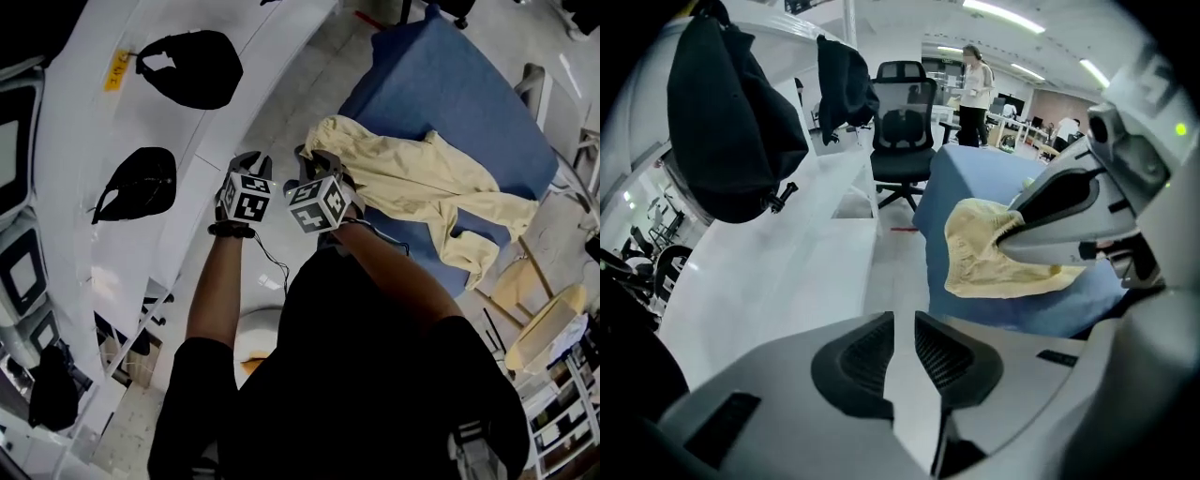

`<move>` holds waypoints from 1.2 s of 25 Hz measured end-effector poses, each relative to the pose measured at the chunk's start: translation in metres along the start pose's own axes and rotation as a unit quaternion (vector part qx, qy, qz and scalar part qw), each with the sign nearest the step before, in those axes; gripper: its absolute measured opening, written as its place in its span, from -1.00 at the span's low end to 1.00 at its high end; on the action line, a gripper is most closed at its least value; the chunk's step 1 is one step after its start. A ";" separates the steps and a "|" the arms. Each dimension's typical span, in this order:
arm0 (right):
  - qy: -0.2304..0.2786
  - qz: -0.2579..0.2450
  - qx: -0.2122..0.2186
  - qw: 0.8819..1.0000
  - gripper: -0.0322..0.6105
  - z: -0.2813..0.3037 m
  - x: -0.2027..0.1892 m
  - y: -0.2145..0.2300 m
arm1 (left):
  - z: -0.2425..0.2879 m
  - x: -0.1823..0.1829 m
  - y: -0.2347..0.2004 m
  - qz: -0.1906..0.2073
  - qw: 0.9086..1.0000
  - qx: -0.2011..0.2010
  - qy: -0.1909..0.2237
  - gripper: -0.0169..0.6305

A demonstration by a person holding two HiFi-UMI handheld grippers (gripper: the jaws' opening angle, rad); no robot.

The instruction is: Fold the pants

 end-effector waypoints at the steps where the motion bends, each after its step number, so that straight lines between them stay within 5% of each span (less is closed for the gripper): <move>1: 0.000 -0.011 -0.003 1.000 -0.72 0.001 -0.002 -0.001 | 0.000 0.000 -0.001 -0.002 1.000 0.000 0.000 -0.69; 6: -0.007 -0.063 -0.006 0.998 -0.65 0.009 -0.013 -0.005 | -0.002 0.004 0.000 -0.006 1.000 -0.002 -0.001 -0.70; 10: -0.034 -0.067 0.040 0.996 -0.17 0.016 -0.023 -0.018 | -0.003 0.006 -0.002 -0.014 1.000 0.003 -0.002 -0.70; 21: -0.017 -0.035 0.017 0.999 -0.23 -0.008 -0.015 0.019 | 0.003 0.038 0.021 0.005 1.000 -0.019 0.004 -0.71; 30: 0.014 0.009 -0.028 0.999 -0.25 -0.066 -0.059 0.105 | 0.007 0.111 0.106 0.055 0.995 -0.075 0.038 -0.69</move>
Point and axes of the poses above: the fingertips, and each gripper's own axes: z forward along the fingers, y to its right, x out of its top, the point moved 4 cm from there along -z, backward along the fingers
